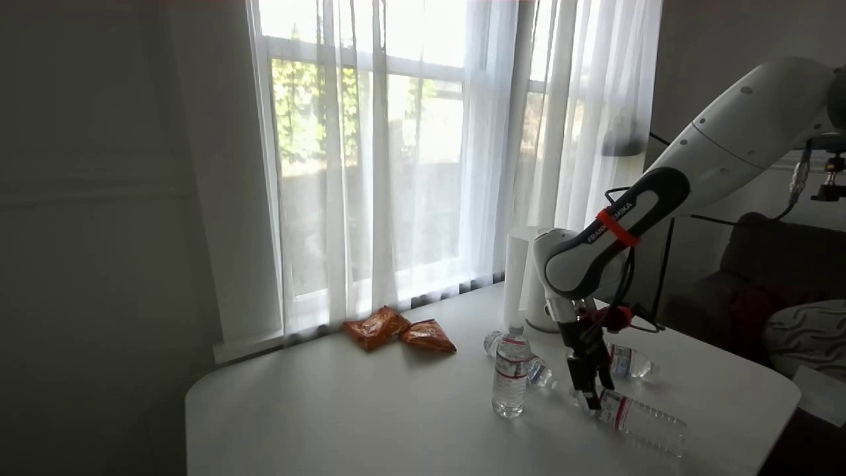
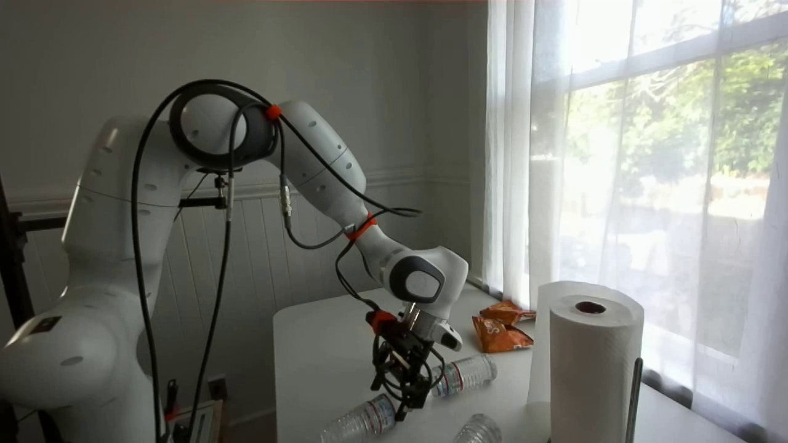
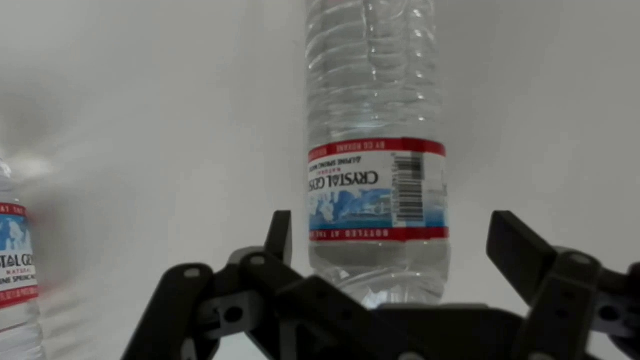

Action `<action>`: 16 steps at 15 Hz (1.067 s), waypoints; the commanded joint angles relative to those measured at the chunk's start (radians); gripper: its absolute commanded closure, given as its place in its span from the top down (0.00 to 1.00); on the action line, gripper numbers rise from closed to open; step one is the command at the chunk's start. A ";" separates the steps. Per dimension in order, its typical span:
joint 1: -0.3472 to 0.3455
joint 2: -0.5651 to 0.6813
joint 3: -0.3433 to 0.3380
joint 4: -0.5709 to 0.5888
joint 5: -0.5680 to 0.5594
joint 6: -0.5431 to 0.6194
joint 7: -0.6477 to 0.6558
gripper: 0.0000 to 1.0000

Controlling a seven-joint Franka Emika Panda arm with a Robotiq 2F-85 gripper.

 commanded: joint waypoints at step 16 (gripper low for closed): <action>-0.010 -0.010 -0.016 0.093 -0.030 -0.148 0.028 0.21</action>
